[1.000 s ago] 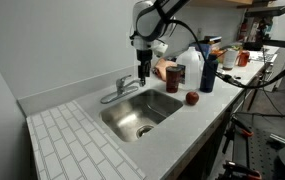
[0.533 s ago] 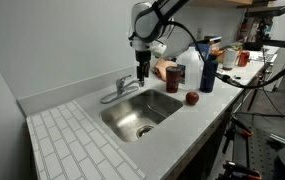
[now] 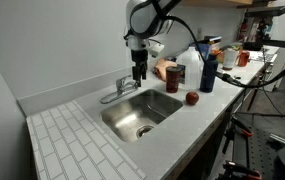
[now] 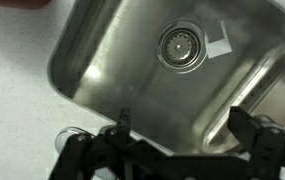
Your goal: Turn the tap nozzle to the left
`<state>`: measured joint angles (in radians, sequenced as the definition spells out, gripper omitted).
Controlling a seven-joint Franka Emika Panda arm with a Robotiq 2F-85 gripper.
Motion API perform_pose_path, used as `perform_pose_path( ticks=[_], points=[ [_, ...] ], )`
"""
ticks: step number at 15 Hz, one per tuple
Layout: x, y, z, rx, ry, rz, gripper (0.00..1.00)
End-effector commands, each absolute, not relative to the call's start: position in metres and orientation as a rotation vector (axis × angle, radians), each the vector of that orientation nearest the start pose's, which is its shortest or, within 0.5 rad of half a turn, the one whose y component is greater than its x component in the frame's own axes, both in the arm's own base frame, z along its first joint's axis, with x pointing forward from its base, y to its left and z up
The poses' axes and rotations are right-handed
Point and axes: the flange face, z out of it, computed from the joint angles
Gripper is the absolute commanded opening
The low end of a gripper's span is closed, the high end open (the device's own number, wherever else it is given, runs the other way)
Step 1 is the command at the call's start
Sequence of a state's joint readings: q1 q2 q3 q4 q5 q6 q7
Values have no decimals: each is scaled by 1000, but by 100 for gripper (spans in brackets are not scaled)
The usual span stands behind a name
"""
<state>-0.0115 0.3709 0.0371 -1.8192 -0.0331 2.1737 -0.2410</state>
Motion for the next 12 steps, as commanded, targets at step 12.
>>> perform_pose_path(
  ticks=[12],
  points=[
    [642, 114, 341, -2914, -568, 63, 100]
  ],
)
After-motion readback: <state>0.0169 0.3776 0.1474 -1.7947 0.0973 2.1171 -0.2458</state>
